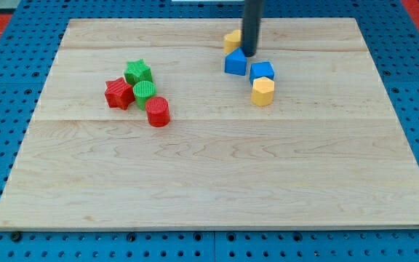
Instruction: Slide the blue triangle closer to the green star
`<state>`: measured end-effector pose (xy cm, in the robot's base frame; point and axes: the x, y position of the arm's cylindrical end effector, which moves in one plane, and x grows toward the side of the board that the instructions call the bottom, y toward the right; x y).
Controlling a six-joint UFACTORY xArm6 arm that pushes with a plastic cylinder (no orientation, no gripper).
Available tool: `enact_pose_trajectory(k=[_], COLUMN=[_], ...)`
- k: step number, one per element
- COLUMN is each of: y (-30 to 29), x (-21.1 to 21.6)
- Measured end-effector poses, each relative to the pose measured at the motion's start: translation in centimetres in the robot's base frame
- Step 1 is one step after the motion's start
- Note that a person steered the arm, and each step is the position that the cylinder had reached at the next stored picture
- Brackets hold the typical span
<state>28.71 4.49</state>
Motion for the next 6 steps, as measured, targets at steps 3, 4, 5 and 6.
enact_pose_trajectory(k=[3,4,5,6], y=[4.4,1.6,-5.3,-10.7], x=[1.8,3.4,3.4,3.4])
